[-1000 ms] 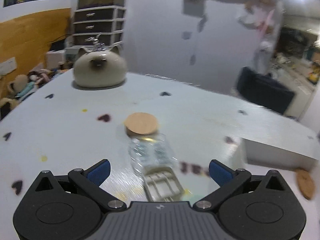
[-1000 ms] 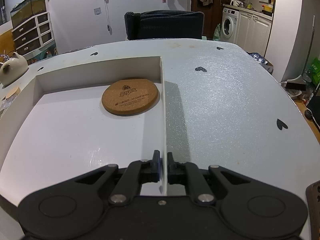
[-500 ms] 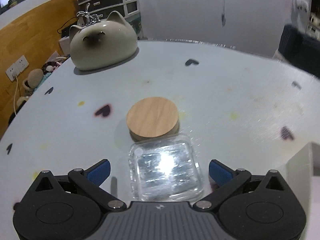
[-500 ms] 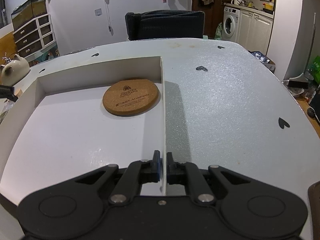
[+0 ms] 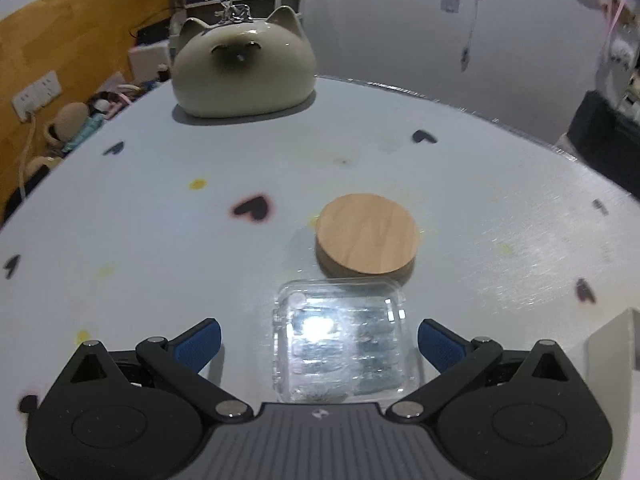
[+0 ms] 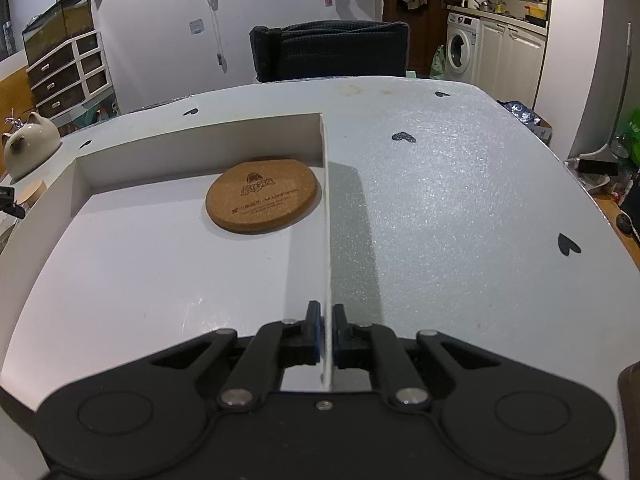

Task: Organize rigid objects
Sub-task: 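Move the left tool back to the clear plastic parts box, then close the left gripper on the clear plastic box and lift it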

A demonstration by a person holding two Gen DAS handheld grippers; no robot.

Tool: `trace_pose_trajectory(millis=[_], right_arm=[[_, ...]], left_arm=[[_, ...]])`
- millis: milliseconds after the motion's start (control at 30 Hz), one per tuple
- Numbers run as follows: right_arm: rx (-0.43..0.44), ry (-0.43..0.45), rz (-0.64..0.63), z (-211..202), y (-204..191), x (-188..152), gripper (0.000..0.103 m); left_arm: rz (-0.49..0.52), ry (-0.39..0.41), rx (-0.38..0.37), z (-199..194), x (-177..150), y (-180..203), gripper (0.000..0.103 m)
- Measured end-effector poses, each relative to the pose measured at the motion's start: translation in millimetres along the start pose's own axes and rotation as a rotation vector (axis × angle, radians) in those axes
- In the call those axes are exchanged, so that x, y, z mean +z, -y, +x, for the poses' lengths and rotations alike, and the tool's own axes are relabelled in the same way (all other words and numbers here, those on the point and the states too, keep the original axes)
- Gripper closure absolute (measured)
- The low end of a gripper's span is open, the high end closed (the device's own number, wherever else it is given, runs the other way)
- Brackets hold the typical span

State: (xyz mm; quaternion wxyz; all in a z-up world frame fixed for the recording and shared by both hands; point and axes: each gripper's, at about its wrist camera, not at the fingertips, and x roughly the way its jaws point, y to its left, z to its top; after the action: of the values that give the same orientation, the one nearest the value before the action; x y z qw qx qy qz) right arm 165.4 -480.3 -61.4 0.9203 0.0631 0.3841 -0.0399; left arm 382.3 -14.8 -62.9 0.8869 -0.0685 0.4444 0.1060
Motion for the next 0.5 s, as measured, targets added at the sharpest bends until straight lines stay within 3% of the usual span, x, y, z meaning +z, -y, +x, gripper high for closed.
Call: trace_pose_trajectory(millis=[200,367,500], right_arm=[[-0.003,-0.001,0.001,0,-1,0,0.096],[-0.007,0.000,0.002,0,-1,0,0.096],[-0.008,0.000,0.001,0,-1,0,0.096]], left_arm=[[-0.119,-0.017,-0.079,2,3,-6,0.006],[-0.026,-0.012,-0.018,3,-1,11,0.012],[-0.007,-0.002,0.041,5,-4,19,0.016]])
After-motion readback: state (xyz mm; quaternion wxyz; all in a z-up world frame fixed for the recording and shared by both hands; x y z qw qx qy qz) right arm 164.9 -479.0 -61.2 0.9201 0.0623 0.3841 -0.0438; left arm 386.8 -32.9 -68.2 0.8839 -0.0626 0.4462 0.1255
